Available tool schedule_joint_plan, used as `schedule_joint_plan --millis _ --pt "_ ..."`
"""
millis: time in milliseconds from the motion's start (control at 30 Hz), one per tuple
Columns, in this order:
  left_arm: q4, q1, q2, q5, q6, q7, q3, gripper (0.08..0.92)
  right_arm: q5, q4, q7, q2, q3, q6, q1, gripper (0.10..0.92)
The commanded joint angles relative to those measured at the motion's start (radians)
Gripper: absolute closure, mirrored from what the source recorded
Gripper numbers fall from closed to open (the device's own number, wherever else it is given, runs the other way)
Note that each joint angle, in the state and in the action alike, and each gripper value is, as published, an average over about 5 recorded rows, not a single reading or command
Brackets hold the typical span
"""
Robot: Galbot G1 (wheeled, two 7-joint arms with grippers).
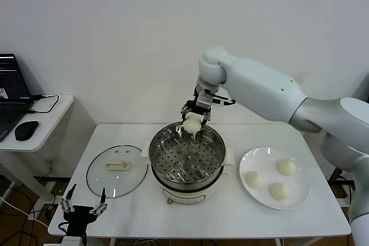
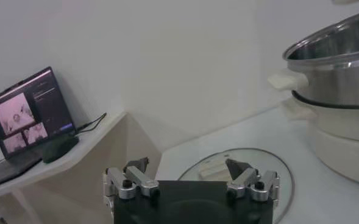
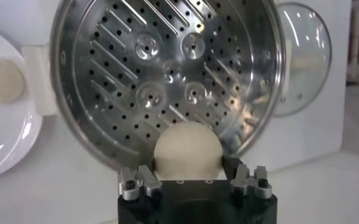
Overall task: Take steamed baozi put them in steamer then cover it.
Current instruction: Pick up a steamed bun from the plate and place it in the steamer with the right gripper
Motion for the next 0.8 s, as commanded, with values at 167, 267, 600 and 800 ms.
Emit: schedule_joint_plan --millis 167,267,600,800 --pt "0.0 -0.001 -0.001 0.003 0.001 0.004 0.009 0.177 -0.028 -0.064 0.027 0.04 -0.005 0.019 -0.074 0.355" --pt "0.002 -0.001 -0.001 0.003 0.001 0.005 0.01 0.177 -0.038 -0.082 0.054 0.048 0.003 0.014 -0.094 0.355" --pt "0.014 -0.006 -0.008 0.006 -0.001 0.004 0.017 0.177 -0.076 -0.149 0.111 0.074 0.036 0.005 -0.126 0.355" --pt "0.02 -0.013 -0.014 0.013 -0.001 0.004 0.037 0.177 -0.079 -0.177 0.116 0.087 0.038 -0.004 -0.128 0.355"
